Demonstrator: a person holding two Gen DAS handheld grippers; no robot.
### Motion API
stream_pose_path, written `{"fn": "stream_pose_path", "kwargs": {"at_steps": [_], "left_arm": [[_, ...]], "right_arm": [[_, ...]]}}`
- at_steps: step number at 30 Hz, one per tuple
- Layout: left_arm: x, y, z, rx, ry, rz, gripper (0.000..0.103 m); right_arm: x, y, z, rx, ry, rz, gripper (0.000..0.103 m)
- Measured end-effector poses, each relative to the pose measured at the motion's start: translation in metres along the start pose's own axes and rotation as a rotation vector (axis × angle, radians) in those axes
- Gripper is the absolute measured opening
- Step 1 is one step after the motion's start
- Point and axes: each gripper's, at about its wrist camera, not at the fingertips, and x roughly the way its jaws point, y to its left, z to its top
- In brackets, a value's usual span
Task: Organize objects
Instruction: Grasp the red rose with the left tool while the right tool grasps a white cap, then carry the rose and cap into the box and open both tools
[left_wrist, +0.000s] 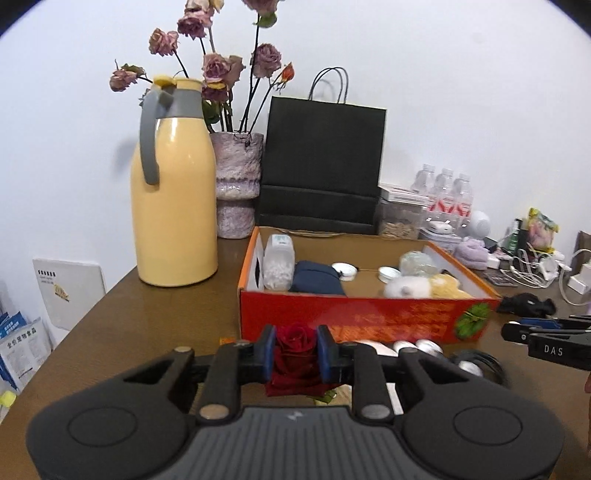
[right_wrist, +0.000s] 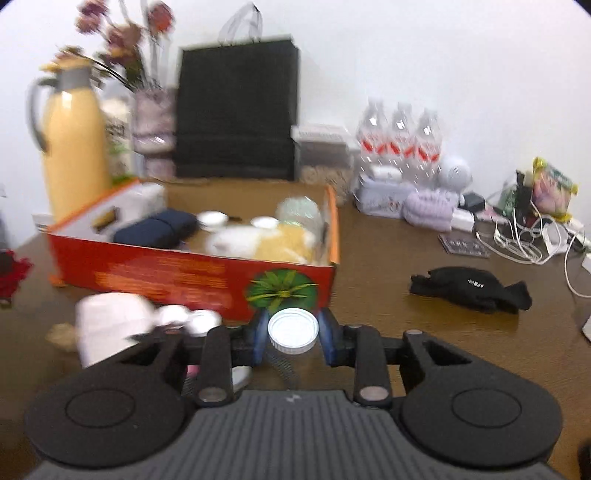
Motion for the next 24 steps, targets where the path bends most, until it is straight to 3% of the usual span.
{"fn": "stream_pose_path", "kwargs": {"at_steps": [6, 16, 24], "left_arm": [[-0.051, -0.015, -0.016, 0.022, -0.005, -0.020, 0.022], [-0.124, -0.031, -0.035, 0.037, -0.025, -0.084, 0.022], [-0.141, -0.040, -0.034, 0.053, -0.052, -0.142, 0.022]], "right_arm": [[-0.067, 0.029, -0.027, -0.003, -0.022, 0.088, 0.030], [-0.151, 0.059, -0.049, -0.037, -0.058, 0.157, 0.030], [-0.172, 0.062, -0.043, -0.030, -0.100, 0.169, 0.030]]}}
